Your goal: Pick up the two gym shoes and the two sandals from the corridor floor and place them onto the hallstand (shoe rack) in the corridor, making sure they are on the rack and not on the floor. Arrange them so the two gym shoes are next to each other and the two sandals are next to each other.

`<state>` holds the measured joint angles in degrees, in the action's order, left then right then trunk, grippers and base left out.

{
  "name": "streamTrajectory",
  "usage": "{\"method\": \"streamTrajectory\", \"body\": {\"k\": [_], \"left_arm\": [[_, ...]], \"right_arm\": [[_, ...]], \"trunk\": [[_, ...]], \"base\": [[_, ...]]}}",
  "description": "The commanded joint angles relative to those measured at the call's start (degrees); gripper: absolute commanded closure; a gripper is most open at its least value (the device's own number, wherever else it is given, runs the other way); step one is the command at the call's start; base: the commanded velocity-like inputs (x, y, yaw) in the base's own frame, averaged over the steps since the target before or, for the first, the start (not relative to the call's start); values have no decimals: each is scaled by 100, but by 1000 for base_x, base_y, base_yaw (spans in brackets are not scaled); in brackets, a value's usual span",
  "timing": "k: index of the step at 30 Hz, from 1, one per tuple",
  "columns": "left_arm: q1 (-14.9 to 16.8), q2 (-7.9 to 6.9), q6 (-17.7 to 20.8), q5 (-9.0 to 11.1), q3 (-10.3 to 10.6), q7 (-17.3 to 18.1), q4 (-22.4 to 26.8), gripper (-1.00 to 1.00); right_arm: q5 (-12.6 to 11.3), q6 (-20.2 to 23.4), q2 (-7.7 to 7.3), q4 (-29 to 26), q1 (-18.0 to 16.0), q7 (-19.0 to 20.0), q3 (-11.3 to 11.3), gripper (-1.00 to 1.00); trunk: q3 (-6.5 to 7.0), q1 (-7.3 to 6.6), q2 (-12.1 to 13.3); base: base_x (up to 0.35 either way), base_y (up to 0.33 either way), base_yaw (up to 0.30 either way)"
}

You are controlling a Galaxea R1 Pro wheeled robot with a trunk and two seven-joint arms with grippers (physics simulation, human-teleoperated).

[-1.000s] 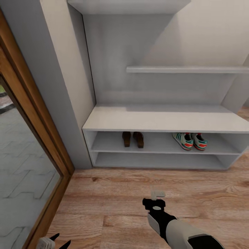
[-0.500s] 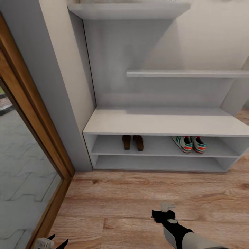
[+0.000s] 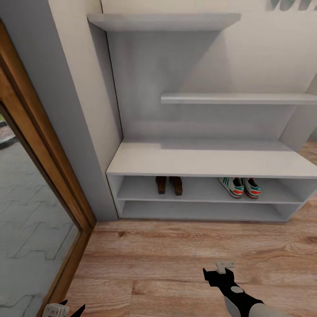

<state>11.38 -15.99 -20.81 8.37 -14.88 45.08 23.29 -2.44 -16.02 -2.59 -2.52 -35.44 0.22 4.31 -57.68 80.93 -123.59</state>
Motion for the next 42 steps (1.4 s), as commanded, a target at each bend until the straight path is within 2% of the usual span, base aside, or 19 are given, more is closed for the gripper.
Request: {"method": "streamTrajectory", "body": {"k": [1,9,10,11,20,21,26,32,34,42], "left_arm": [[4,1,2,24,-16,38,-10,-100],[4,5,-7,30,-18,20,-61,-100],[4,7,-8,30,-19,18,-77,-100],[4,13,-13,32,-29,0,-124,-100],[4,16,-19,32,-39,-158,-154,-100],[4,17,-19,37,-40,-204,-173,-100],[4,21,-20,41,-53,-232,-261,-100],[4,24,-20,41,-57,-247,-301,-100],[4,25,-20,41,-58,-275,-345,-100],[4,46,-20,29,-56,-567,-573,-100]], "right_arm": [[-24,-41,-29,6,9,7,44,-100],[-21,-119,-161,12,167,10,44,-100],[-22,-125,-167,12,211,6,44,-100],[-26,-175,-180,9,418,-17,44,-100],[-24,-500,-186,14,787,-42,44,-100],[-29,-665,-185,14,994,-49,44,-100],[-52,-1002,-189,18,1283,-57,28,-100],[-60,-1120,-189,22,1435,-98,21,-100],[-60,-1140,-188,22,1476,-172,20,-100],[-50,-1168,-150,76,1597,-995,18,-100]], "trunk": [[14,-24,40],[158,-199,361],[176,-221,401],[194,-243,441],[355,-441,802],[373,-463,842],[463,-573,1042],[571,-704,1283],[607,-748,1363],[750,-924,1684]], "base": [[0,0,0],[0,0,0],[0,0,0],[0,0,0],[0,0,0],[0,0,0],[0,0,0],[0,0,0],[0,0,0],[0,0,0]]}}
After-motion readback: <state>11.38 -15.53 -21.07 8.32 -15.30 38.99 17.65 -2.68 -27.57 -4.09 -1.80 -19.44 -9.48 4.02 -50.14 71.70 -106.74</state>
